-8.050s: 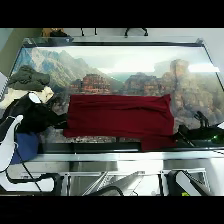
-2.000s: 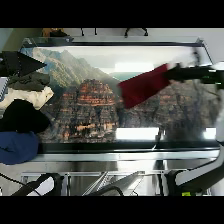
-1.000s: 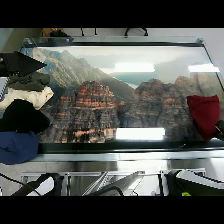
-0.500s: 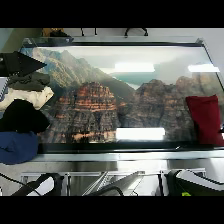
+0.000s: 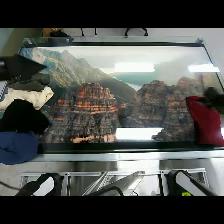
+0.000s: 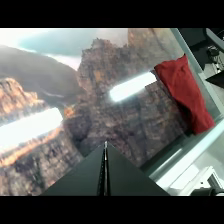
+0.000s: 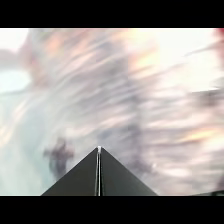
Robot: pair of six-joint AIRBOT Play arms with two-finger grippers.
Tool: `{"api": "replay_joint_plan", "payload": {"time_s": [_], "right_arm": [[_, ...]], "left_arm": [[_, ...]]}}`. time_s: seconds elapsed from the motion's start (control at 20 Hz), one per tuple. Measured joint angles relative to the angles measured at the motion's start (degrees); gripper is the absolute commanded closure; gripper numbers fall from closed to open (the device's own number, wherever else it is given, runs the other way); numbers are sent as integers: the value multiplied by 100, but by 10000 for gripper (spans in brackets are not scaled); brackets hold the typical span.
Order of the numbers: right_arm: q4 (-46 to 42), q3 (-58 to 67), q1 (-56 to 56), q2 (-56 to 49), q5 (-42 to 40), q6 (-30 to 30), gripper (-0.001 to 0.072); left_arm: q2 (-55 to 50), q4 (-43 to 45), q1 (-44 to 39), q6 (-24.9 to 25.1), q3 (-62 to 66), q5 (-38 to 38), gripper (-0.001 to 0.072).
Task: Fold the shirts.
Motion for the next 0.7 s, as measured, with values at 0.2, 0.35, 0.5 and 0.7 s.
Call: {"api": "replay_joint_plan", "payload": {"time_s": [0.2,0.35,0.5,0.7], "right_arm": [[-157,-1434,1495,964,-234,413,694],[-234,-2260,2083,1550,-378,603,694],[-247,-2605,2299,1862,-466,669,694],[-262,-2758,2396,2015,-509,726,694]], "left_arm": [[1344,9,-2,122,-2337,138,696],[2354,17,-2,164,-4105,190,695],[3099,15,-2,175,-5268,203,695],[3768,0,-2,179,-5947,155,695]]}}
